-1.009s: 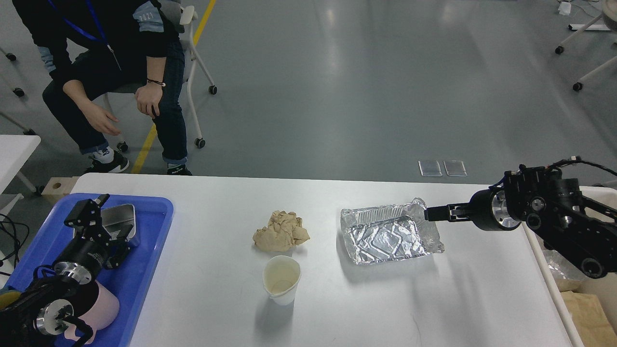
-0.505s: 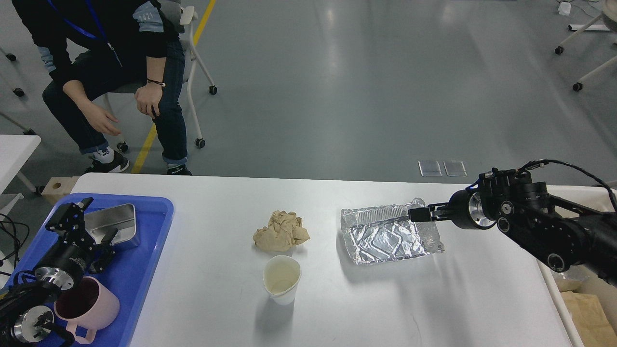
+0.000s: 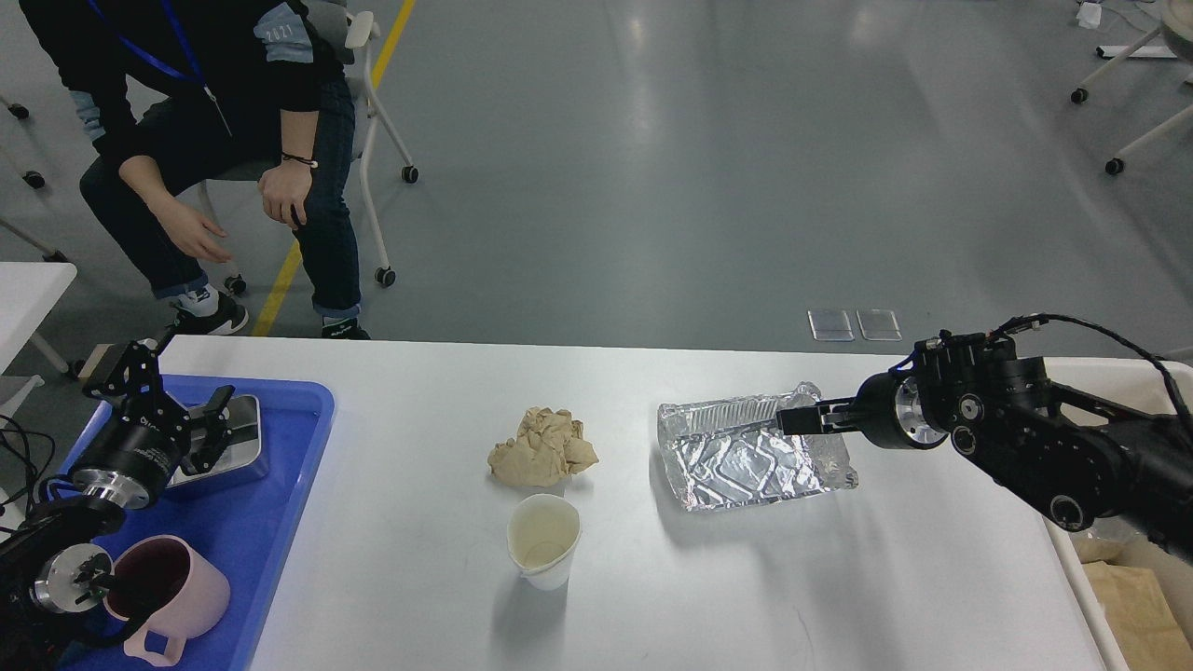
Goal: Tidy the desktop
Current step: 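Lower the right gripper onto the foil tray's edge nearest it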
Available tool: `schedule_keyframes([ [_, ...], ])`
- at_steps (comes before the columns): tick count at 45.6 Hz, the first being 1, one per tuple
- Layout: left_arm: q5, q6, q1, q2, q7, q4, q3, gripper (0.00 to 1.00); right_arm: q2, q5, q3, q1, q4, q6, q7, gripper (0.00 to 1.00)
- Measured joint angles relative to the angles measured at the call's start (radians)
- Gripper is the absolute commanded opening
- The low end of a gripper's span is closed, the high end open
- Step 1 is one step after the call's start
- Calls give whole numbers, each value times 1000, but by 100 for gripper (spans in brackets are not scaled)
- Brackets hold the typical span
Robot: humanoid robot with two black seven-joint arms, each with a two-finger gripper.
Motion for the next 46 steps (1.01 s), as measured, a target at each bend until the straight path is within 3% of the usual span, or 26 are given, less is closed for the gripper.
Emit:
schedule_keyframes([
  [22,-4,-5,-78,-24,2,0,-36,98,18,0,-1,1,13,0,0,100],
  [46,-5,10,-84,-37,3,5,-34,98,13,2,-5,5,-4,3,0,100],
])
